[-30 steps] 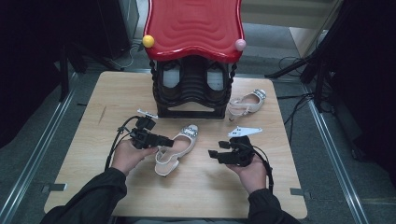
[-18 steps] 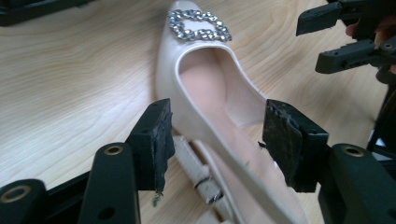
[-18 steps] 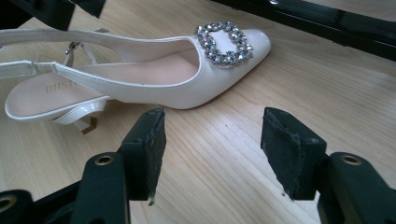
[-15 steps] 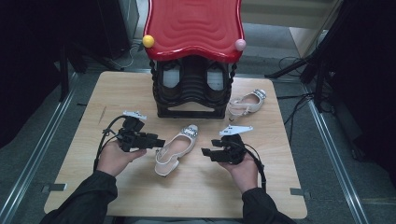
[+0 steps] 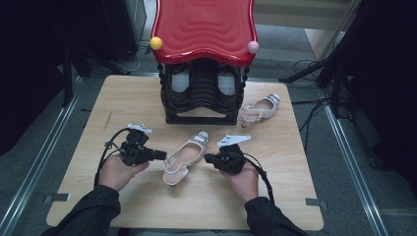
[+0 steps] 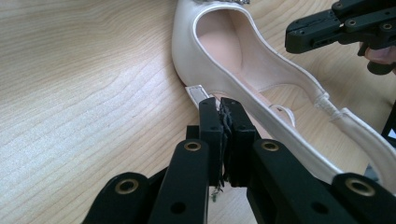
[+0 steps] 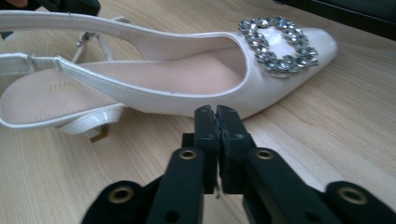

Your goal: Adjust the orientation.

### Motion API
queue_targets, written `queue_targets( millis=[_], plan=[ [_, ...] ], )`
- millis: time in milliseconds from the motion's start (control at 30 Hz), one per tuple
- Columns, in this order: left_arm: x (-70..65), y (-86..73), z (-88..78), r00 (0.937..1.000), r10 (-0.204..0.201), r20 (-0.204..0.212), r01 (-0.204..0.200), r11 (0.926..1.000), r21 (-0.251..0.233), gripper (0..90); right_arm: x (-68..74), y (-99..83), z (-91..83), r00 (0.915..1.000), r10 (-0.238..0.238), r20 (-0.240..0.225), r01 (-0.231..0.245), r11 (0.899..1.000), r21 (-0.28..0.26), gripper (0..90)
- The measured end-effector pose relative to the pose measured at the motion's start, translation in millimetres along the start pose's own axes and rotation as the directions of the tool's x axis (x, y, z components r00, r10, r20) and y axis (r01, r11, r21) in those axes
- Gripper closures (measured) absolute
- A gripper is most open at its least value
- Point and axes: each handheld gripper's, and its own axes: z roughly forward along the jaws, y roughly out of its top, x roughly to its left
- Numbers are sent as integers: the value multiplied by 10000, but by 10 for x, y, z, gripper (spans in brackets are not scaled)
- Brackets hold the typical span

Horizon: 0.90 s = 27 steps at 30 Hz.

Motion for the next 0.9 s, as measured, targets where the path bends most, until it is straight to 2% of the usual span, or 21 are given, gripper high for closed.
queue_targets(
  millis=[200, 333, 433, 600, 700, 800, 900],
  plan=[
    [61, -37, 14, 9996, -275, 56, 275, 9996, -81, 880, 72, 16, 116, 9999, 123, -93, -122, 9999, 104, 900],
    [53, -39, 88, 9999, -129, -84, 131, 9996, 244, 881, 105, 19, 191, 9999, 137, -44, -136, 9995, 300, 900],
    [8, -35, 142, 9999, -46, -124, 49, 9997, 252, 890, 100, 30, 202, 9998, 201, -90, -199, 9993, 306, 900],
    [-14, -45, 204, 9999, -97, 45, 95, 9989, 460, 896, 96, 38, 218, 9999, 137, -44, -136, 9995, 272, 900],
    [-43, -46, 222, 9998, 7, 180, -17, 9985, 549, 896, 86, 44, 220, 9999, 152, 14, -153, 9993, 328, 900],
    [-65, -48, 235, 9997, 16, 230, -29, 9985, 541, 896, 70, 47, 216, 9998, 187, 6, -187, 9993, 330, 900],
    [-91, -58, 260, 9989, -70, 462, 47, 9987, 505, 896, 69, 53, 213, 9998, 199, 65, -201, 9991, 370, 900]
  ],
)
